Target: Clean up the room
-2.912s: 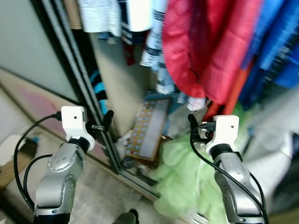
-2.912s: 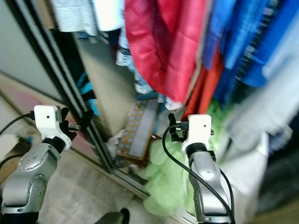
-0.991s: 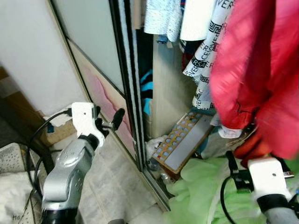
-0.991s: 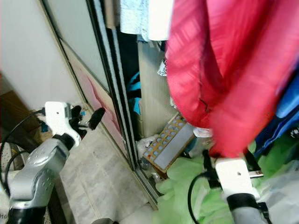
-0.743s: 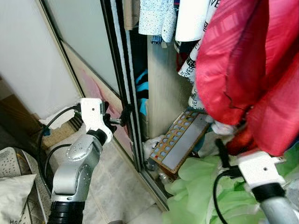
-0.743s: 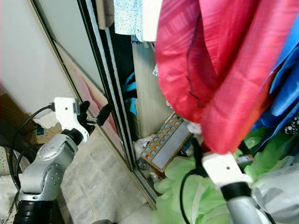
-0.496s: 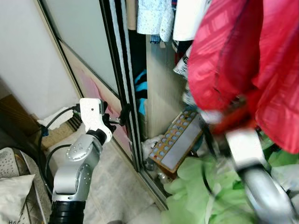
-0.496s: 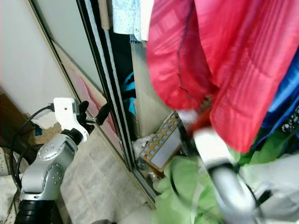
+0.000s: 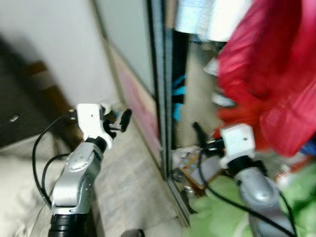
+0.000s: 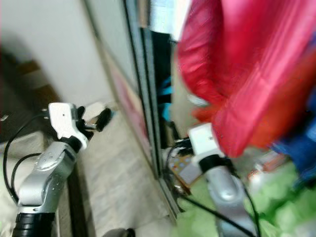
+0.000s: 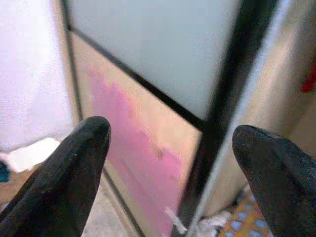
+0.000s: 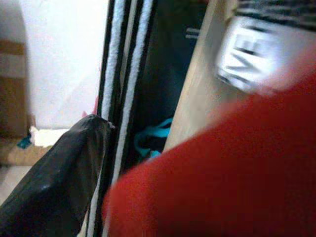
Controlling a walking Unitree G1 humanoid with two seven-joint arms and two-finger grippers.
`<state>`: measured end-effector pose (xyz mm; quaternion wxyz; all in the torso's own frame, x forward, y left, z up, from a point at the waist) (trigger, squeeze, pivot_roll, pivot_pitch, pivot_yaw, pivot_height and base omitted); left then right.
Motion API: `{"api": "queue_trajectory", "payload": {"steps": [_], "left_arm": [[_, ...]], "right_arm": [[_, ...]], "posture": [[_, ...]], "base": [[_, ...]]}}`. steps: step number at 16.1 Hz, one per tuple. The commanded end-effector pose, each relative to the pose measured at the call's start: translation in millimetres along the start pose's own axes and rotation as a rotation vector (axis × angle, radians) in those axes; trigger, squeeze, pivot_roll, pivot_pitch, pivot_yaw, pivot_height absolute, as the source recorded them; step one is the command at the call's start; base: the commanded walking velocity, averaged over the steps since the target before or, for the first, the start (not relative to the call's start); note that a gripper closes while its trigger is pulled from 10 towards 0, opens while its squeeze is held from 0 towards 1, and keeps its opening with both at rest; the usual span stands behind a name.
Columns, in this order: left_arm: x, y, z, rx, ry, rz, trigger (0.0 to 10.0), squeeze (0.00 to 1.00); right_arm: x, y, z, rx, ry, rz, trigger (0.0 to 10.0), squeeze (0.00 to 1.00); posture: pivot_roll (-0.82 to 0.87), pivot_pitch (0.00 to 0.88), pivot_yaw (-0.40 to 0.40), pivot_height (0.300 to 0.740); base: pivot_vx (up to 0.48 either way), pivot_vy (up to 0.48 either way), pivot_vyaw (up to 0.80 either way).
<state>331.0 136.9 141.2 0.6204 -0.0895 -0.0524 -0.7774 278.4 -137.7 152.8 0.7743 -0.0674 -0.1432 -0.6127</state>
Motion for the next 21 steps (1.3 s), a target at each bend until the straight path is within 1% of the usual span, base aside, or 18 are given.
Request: {"api": "queue_trajectory", "payload": {"steps": [1, 2, 3, 4, 5, 7, 9, 12, 14, 17, 20, 21], "left_arm": [[-7.1, -1.6, 7, 0.02, 0.026, 0.029, 10.0, 0.0], [-6.0, -1.6, 8, 0.026, 0.031, 0.028, 10.0, 0.0], [-5.5, -3.8, 13, 0.044, 0.061, 0.035, 10.0, 0.0], [-6.6, -5.8, 13, 0.045, 0.06, 0.04, 10.0, 0.0], [-9.3, -11.8, 10, 0.033, 0.051, 0.056, 10.0, 0.0], [-8.6, -17.3, 5, 0.02, 0.042, 0.054, 10.0, 0.0], [-10.5, -19.4, -1, 0.005, 0.045, 0.066, 10.0, 0.0], [-8.3, -20.5, -6, -0.007, 0.029, 0.065, 10.0, 0.0], [-8.6, -19.8, -5, -0.006, 0.046, 0.072, 10.0, 0.0], [-8.5, -17.6, -5, 0.001, 0.051, 0.069, 10.0, 0.0], [-6.8, -18.8, -6, -0.008, 0.028, 0.06, 10.0, 0.0], [-5.9, -19.3, -5, -0.008, 0.03, 0.054, 10.0, 0.0]], "right_arm": [[-7.8, 4.3, 3, 0.006, 0.026, 0.036, 10.0, 0.0], [-7.4, 4.9, 3, 0.007, 0.027, 0.037, 10.0, 0.0], [-6.8, 5.5, 3, 0.003, 0.033, 0.038, 10.0, 0.0], [-7.1, 5.1, 2, -0.002, 0.035, 0.04, 10.0, 0.0], [-7.9, 3.2, -2, -0.016, 0.037, 0.044, 10.0, 0.0], [-8.5, 3.7, -5, -0.03, 0.035, 0.047, 10.0, 0.0], [-10.6, 4.2, -9, -0.039, 0.04, 0.05, 10.0, 0.0], [-12.3, 7.9, -15, -0.052, 0.043, 0.054, 10.0, 0.0], [-12.7, 10.9, -17, -0.054, 0.048, 0.053, 10.0, 0.0], [-15.9, 18.5, -21, -0.052, 0.063, 0.048, 10.0, 0.0], [-13.1, 21.0, -22, -0.045, 0.063, 0.045, 10.0, 0.0], [-12.6, 21.1, -22, -0.043, 0.064, 0.044, 10.0, 0.0]], "posture": [[-0.02, 0.0, 0.055, 0.74], [-0.01, 0.0, 0.053, 0.74], [-0.01, 0.0, 0.052, 0.74], [-0.01, 0.0, 0.05, 0.74], [0.0, 0.0, 0.051, 0.74], [0.01, 0.0, 0.04, 0.74], [0.01, 0.0, 0.038, 0.74], [0.02, 0.0, 0.031, 0.74], [0.02, 0.0, 0.031, 0.74], [0.03, 0.0, 0.028, 0.74], [0.03, 0.0, 0.025, 0.74], [0.04, 0.0, 0.022, 0.74]], "base": [[0.0, 0.0, 0.8], [0.0, 0.0, 0.8], [0.0, 0.0, 0.8], [0.0, 0.0, 0.8], [0.0, 0.0, 0.8], [0.0, 0.0, 0.8], [0.0, 0.0, 0.8], [0.0, 0.0, 0.8], [0.0, 0.0, 0.8], [0.0, 0.0, 0.8], [0.0, 0.0, 0.77], [0.0, 0.0, 0.0]]}}
Point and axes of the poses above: a point about 5 cm out from each wrist's last joint towards the gripper, its own y axis pointing out of the wrist towards the gripper, its own z axis along the axis of the wrist's last joint, x = y × z, the point moved 5 cm from there along y, pointing out of the wrist towards the gripper, and after that the axes turned 2 degrees about -y, right-handed, at the moved point
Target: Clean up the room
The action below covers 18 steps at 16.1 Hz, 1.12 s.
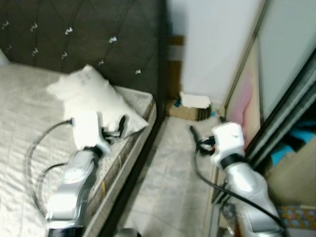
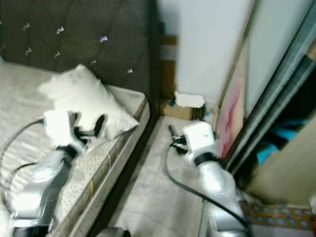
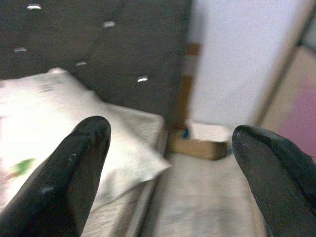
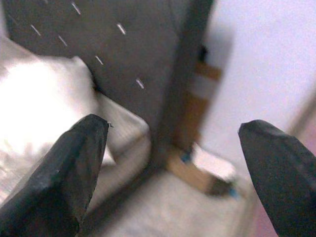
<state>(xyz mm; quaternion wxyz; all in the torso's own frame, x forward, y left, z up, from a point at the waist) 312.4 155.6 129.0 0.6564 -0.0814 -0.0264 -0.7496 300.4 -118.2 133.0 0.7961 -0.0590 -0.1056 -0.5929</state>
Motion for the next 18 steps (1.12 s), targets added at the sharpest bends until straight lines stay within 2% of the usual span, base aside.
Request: {"api": "queue_trajectory", "payload": {"steps": [1, 5, 13, 15, 18], "left_arm": [[9.8, 1.4, 6.8, 0.024, 0.005, -0.035, 10.0, 0.0], [7.3, 2.5, 7.6, 0.025, 0.002, -0.024, 10.0, 0.0], [12.7, 2.7, 7.3, 0.02, -0.011, -0.04, 10.0, 0.0], [12.2, 1.9, 7.2, 0.016, 0.019, -0.02, 10.0, 0.0], [12.9, -0.3, 6.2, 0.015, -0.003, -0.047, 10.0, 0.0]], "right_arm": [[7.5, -3.5, -5.3, -0.018, -0.005, -0.016, 10.0, 0.0], [5.1, -2.7, -4.4, -0.012, -0.028, -0.001, 10.0, 0.0], [4.4, -2.5, -4.8, -0.012, -0.033, 0.012, 10.0, 0.0], [4.4, -2.3, -4.7, -0.011, -0.034, 0.014, 10.0, 0.0], [4.0, -2.1, -4.7, -0.011, -0.033, 0.017, 10.0, 0.0]], "posture": [[0.04, 0.0, 0.021, 0.74], [0.03, 0.0, 0.012, 0.74], [0.03, 0.0, 0.001, 0.74], [0.03, 0.0, 0.0, 0.74], [0.04, 0.0, -0.002, 0.74]], "base": [[0.0, 0.0, 0.0], [0.0, 0.0, 0.8], [0.0, 0.0, 0.8], [0.0, 0.0, 0.8], [0.0, 0.0, 0.8]]}}
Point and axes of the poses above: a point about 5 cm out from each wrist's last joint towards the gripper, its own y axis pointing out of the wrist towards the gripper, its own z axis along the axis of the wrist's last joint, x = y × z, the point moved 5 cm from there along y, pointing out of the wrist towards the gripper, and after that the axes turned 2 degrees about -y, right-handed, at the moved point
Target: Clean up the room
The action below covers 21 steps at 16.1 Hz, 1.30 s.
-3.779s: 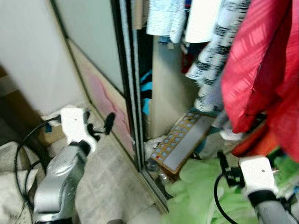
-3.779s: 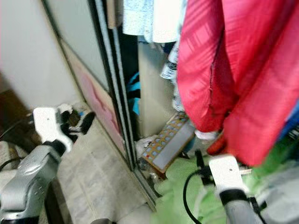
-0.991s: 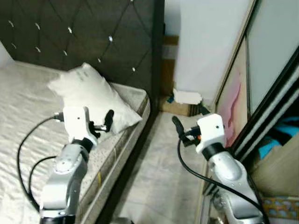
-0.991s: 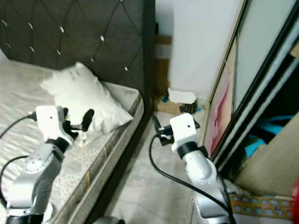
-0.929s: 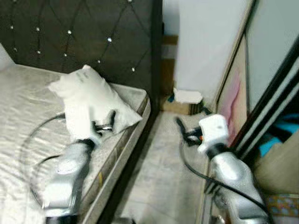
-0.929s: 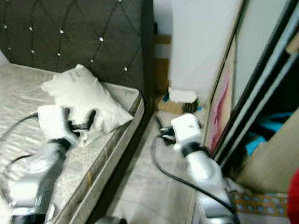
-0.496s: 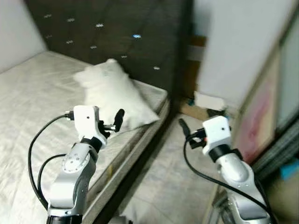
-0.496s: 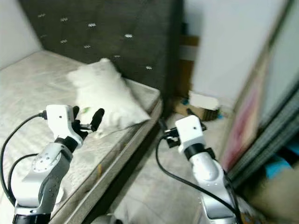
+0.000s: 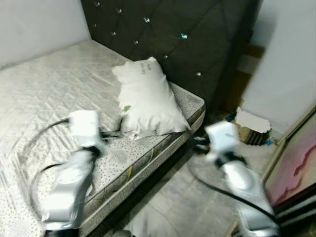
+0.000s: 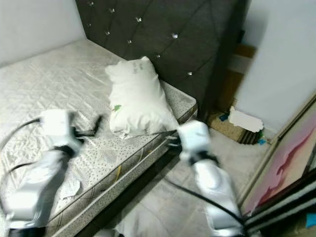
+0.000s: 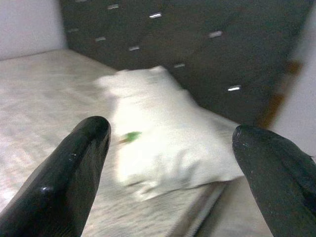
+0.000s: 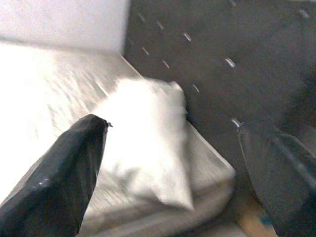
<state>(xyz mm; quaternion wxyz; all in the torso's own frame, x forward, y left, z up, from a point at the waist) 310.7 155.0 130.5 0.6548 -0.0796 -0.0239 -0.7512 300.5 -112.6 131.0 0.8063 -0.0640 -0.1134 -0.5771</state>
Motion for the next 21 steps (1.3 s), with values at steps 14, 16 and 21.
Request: {"api": "queue_trajectory", "payload": {"steps": [14, 16, 21], "left_arm": [[15.5, -0.1, 6.5, 0.033, -0.021, -0.073, 10.0, 0.0], [15.0, 0.1, 6.5, 0.032, -0.023, -0.068, 10.0, 0.0], [17.8, 1.8, 7.0, 0.04, -0.052, -0.043, 10.0, 0.0]], "right_arm": [[6.9, -1.8, -1.6, 0.008, 0.023, 0.003, 10.0, 0.0], [7.0, -0.9, -2.7, 0.002, 0.013, -0.001, 10.0, 0.0], [6.0, -0.4, -1.3, 0.013, -0.01, 0.006, 10.0, 0.0]], "posture": [[0.04, 0.0, -0.007, 0.74], [0.04, 0.0, -0.01, 0.74], [0.04, 0.0, -0.006, 0.74]], "base": [[0.236, 0.0, 0.16], [0.388, 0.0, 0.0], [0.0, 0.0, 0.23]]}}
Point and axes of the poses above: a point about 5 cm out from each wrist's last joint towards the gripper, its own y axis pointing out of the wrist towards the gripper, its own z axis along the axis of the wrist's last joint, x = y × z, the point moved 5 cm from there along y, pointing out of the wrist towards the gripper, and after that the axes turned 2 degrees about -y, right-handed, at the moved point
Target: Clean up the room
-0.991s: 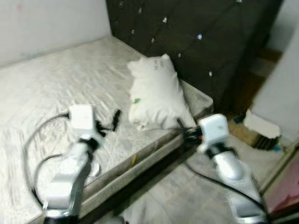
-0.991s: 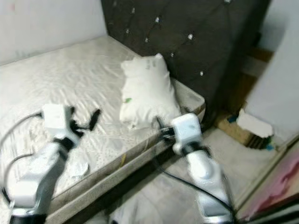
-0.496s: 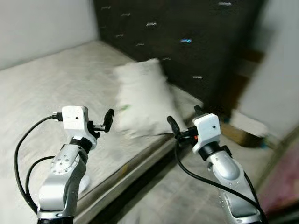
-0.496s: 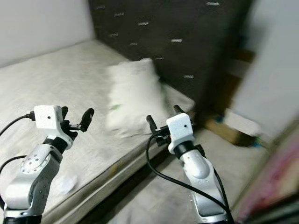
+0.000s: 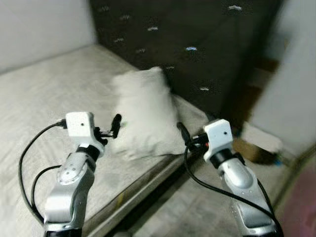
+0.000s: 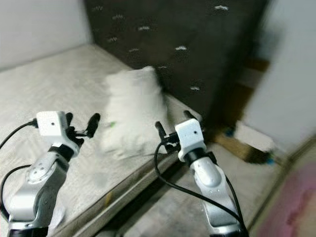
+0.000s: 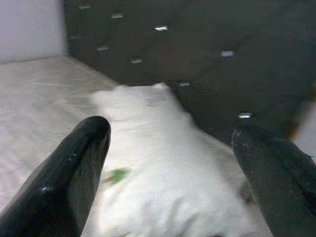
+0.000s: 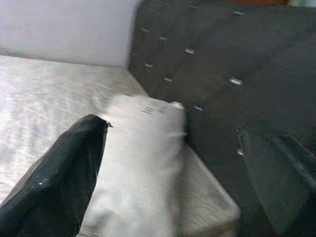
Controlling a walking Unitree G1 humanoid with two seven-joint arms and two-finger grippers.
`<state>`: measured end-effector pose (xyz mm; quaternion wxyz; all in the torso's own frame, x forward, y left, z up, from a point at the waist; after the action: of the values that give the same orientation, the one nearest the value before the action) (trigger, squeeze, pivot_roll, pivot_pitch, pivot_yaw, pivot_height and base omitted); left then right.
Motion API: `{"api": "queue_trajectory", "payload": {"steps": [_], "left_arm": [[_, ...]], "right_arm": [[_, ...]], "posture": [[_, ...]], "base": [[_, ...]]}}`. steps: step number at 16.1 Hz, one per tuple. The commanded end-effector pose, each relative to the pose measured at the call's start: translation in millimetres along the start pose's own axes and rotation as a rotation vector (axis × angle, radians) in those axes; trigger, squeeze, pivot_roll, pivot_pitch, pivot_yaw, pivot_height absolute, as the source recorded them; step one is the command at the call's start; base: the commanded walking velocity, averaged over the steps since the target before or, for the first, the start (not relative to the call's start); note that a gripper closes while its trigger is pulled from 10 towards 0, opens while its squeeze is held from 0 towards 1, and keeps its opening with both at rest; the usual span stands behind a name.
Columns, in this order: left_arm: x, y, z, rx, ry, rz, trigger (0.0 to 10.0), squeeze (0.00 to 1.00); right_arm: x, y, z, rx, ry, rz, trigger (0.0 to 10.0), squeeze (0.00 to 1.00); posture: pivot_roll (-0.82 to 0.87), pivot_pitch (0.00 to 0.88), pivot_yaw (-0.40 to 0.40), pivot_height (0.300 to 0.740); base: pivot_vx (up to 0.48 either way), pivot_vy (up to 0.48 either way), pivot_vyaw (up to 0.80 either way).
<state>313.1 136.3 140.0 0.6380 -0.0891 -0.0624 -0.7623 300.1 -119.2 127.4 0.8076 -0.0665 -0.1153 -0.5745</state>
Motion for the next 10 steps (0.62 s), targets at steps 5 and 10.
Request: {"api": "queue_trajectory", "payload": {"steps": [5, 10], "left_arm": [[-0.9, -0.7, -0.3, -0.007, 0.021, 0.0, 10.0, 0.0], [0.0, 8.0, 2.7, 0.001, 0.038, -0.01, 10.0, 0.0]], "right_arm": [[-0.7, 3.0, 2.8, 0.011, 0.001, 0.007, 10.0, 0.0], [1.5, 11.7, 4.7, 0.029, -0.001, -0.005, 10.0, 0.0]], "posture": [[0.04, 0.0, -0.004, 0.74], [0.03, 0.0, 0.018, 0.74]], "base": [[0.0, 0.0, 0.8], [0.0, 0.0, 0.8]]}}
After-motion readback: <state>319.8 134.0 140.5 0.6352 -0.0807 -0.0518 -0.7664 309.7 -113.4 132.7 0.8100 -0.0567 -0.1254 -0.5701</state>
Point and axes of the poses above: a point about 5 cm out from each wrist's last joint towards the gripper, its own y axis pointing out of the wrist towards the gripper, its own z axis along the axis of the wrist's last joint, x = y × z, the point moved 5 cm from there along y, pointing out of the wrist towards the gripper, and after that the axes turned 2 degrees about -y, right-handed, at the moved point
